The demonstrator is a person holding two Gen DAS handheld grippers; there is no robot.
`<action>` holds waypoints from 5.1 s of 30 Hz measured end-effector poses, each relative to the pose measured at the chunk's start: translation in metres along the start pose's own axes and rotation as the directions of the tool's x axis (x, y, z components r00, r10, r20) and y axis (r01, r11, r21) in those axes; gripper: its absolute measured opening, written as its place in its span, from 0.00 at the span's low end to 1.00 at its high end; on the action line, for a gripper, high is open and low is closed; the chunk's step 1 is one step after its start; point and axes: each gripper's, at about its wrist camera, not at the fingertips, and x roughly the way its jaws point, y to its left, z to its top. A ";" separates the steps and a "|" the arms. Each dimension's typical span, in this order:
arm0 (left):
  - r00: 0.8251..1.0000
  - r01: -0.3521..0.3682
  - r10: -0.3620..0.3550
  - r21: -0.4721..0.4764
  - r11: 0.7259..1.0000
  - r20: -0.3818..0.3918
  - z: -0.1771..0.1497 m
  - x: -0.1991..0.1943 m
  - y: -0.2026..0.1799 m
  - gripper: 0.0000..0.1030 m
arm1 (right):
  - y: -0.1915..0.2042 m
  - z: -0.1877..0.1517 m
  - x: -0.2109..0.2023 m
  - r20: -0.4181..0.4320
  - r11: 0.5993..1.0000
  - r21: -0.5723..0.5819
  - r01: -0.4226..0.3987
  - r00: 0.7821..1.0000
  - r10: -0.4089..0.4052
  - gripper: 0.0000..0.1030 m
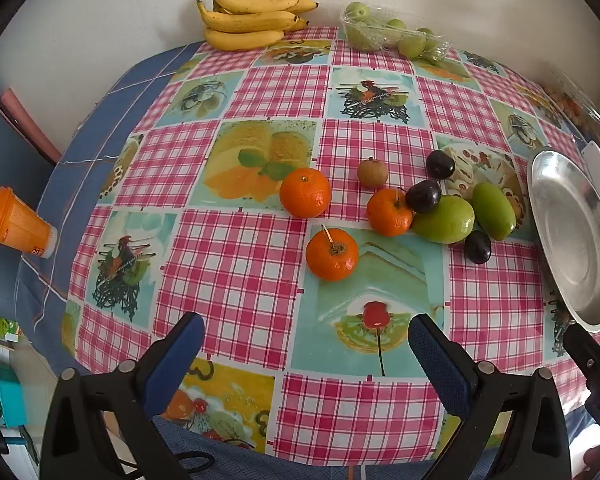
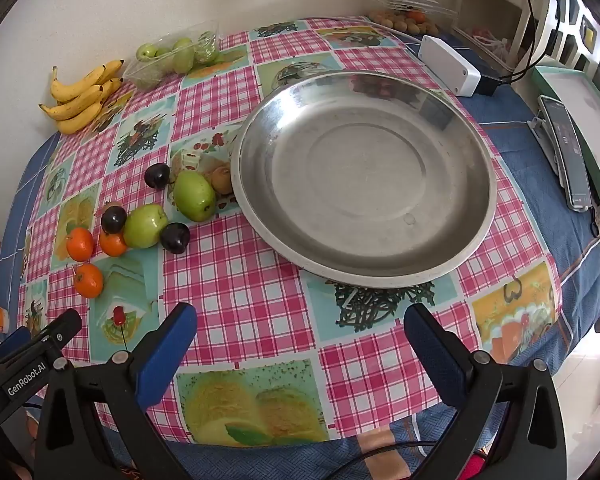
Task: Organize fruits
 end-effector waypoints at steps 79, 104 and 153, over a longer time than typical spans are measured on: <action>0.987 0.145 -0.130 -0.167 0.975 0.099 0.035 0.009 0.059 1.00 | 0.075 0.015 0.023 0.010 0.955 -0.154 -0.251 0.967 0.256 1.00; 0.964 0.237 -0.255 -0.204 0.950 -0.069 0.046 0.048 0.032 0.58 | 0.097 0.032 0.080 -0.117 0.959 -0.217 -0.183 0.980 0.161 0.43; 0.961 0.276 -0.267 -0.196 0.941 0.072 0.058 0.006 0.031 0.37 | 0.080 0.034 0.039 -0.043 0.950 -0.253 -0.182 0.983 0.177 0.27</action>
